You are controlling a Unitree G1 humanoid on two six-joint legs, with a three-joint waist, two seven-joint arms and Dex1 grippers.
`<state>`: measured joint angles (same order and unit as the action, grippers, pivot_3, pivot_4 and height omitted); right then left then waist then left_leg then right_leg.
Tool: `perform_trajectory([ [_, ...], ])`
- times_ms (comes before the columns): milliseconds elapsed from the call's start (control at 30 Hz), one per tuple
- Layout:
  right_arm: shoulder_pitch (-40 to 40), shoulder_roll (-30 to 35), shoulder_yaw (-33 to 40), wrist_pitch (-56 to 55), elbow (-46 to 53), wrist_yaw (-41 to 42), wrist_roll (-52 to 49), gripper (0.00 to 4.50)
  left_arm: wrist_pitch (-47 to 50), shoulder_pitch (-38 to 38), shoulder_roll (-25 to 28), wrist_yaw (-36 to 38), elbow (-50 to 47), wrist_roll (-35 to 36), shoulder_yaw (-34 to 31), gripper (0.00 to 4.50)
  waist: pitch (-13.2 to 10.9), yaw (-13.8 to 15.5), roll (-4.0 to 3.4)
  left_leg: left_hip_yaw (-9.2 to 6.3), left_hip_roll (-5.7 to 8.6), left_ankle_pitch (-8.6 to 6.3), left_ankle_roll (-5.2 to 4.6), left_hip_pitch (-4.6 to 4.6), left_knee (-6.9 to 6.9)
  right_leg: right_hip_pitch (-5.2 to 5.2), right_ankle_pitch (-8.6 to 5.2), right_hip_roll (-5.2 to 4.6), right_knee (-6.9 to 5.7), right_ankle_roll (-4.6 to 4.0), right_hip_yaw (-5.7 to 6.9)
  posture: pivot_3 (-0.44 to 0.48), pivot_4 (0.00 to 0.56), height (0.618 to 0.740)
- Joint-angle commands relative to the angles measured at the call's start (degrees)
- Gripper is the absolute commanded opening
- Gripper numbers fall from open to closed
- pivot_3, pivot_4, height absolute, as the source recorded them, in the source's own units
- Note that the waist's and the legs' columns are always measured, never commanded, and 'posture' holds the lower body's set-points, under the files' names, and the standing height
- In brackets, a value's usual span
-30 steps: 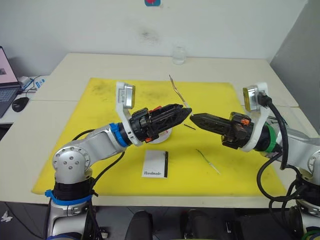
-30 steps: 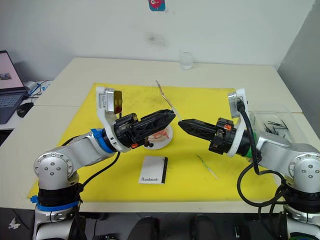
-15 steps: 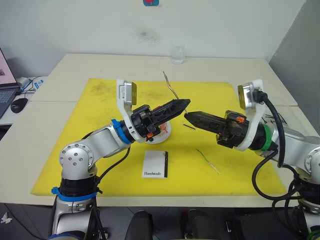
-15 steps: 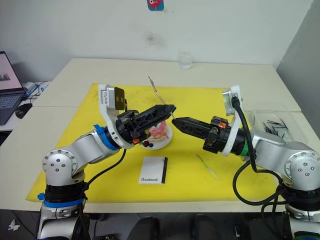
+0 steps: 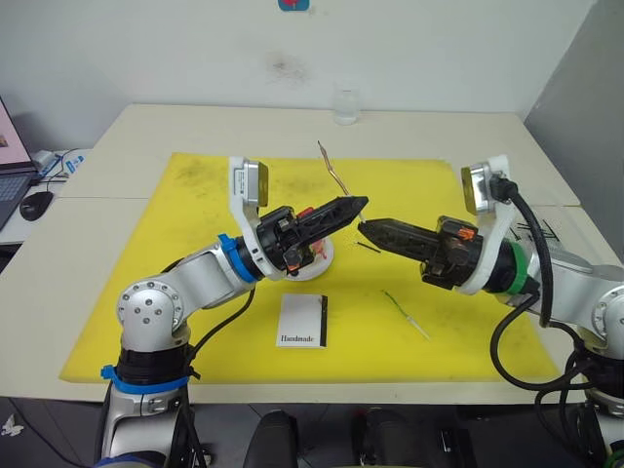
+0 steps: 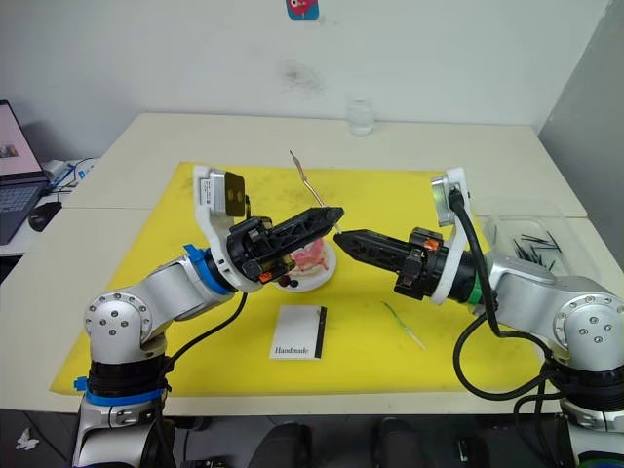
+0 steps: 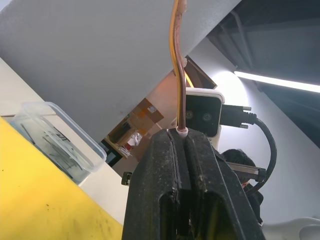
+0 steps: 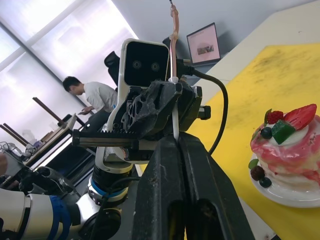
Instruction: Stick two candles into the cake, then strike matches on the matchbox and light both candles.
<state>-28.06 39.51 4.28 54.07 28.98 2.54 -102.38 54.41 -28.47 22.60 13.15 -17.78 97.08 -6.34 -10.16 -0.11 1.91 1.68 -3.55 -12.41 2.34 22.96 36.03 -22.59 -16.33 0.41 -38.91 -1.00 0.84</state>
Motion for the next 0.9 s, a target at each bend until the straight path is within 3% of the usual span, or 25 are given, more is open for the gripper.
perform_trajectory([
  [33, -0.6, 1.1, 0.0, -0.6, 0.9, 1.3, 0.5, 0.65, -1.8, -0.8, 0.4, 1.2, -2.8, -0.7, -0.8, 0.00, 0.0, 0.0, 0.00, 0.00, 0.00, 0.00, 0.00, 0.00, 0.00, -0.01, 0.00, 0.00, 0.00, 0.00, -0.01, 0.000, 0.150, 0.740],
  [200, -0.6, 6.2, -0.3, 2.1, 2.6, 7.5, 7.5, 2.41, -2.3, -2.9, 5.7, 3.6, -4.3, -5.7, -3.0, 0.00, 0.0, 0.0, 0.03, 0.05, 0.00, 0.00, 0.00, 0.03, -0.04, -0.09, 0.00, 0.01, 0.00, 0.00, -0.04, 0.000, 0.150, 0.740],
  [400, -4.4, 11.8, -6.5, 0.2, 7.3, 19.9, 29.8, 4.47, -3.7, -3.6, 22.5, 16.3, -2.1, -22.3, -5.5, 0.00, 0.0, -0.3, 0.06, 0.05, -0.08, -0.01, 0.01, 0.08, -0.20, -0.43, 0.00, 0.22, -0.02, 0.00, -0.24, 0.000, 0.150, 0.740],
  [567, -8.4, 8.5, -13.6, -3.8, 6.0, 24.4, 45.0, 4.47, -9.6, -1.8, 29.2, 27.6, 4.5, -36.3, -4.1, 0.00, 0.0, -0.2, 0.05, 0.10, -0.14, -0.01, 0.01, 0.24, -0.25, -0.68, -0.01, 0.28, -0.03, -0.02, -0.22, 0.000, 0.150, 0.740],
  [733, -9.7, 5.0, -17.9, -6.6, 4.2, 28.2, 55.1, 4.47, -19.0, 0.1, 28.0, 34.7, 8.4, -50.0, 0.6, 0.00, 0.0, 0.0, 0.05, 0.12, -0.13, -0.02, 0.04, 0.68, -0.18, -1.00, 0.00, 0.23, 0.02, -0.01, -0.22, 0.000, 0.150, 0.740],
  [900, -9.9, 1.9, -18.9, -6.7, 4.1, 30.0, 59.4, 4.47, -22.9, -1.3, 23.4, 35.4, 12.8, -55.4, 1.0, 0.00, -0.1, 0.1, 0.10, 0.13, -0.12, -0.02, 0.04, 1.07, -0.03, -1.27, 0.04, -0.01, 0.01, 0.04, -0.21, 0.000, 0.150, 0.740],
])
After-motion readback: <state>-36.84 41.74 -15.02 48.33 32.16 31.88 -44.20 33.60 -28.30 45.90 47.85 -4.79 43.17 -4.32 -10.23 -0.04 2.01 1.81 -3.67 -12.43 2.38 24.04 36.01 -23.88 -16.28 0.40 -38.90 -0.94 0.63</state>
